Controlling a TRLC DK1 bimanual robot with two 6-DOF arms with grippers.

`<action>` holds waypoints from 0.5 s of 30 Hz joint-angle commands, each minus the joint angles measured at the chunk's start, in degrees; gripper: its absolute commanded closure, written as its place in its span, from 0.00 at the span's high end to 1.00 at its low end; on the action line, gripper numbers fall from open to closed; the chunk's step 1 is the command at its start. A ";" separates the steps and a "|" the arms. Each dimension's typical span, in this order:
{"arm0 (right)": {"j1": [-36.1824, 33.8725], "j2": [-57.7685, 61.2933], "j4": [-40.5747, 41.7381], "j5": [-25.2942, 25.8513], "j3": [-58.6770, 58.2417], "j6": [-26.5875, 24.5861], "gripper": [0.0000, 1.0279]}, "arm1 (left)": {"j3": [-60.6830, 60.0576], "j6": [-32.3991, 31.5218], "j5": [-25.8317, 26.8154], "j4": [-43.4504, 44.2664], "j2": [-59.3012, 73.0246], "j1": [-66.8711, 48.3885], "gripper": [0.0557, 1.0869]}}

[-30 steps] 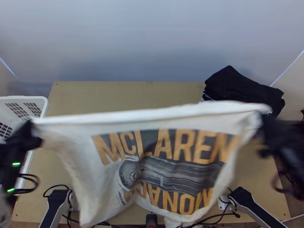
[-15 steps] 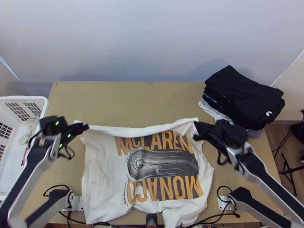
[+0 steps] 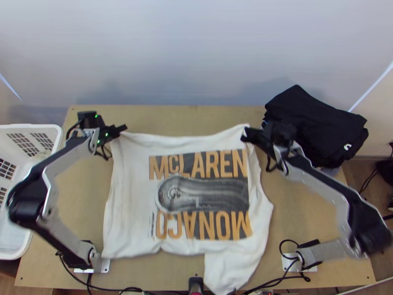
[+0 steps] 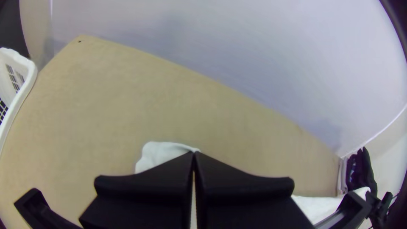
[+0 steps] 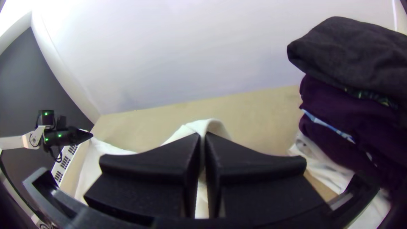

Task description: Fold the t-shirt

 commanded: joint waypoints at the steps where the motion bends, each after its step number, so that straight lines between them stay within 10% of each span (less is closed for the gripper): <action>1: -2.21 13.09 1.49 -0.01 13.63 -0.20 0.03 | 16.04 0.20 -1.43 0.19 15.50 1.23 0.03; 13: -5.02 22.14 0.70 1.39 29.28 -0.81 0.03 | 33.53 0.29 -3.80 -4.20 26.58 3.34 0.03; 15: -4.93 23.11 0.61 1.39 30.95 -1.60 0.07 | 35.11 0.02 -4.50 -3.94 27.10 3.17 0.21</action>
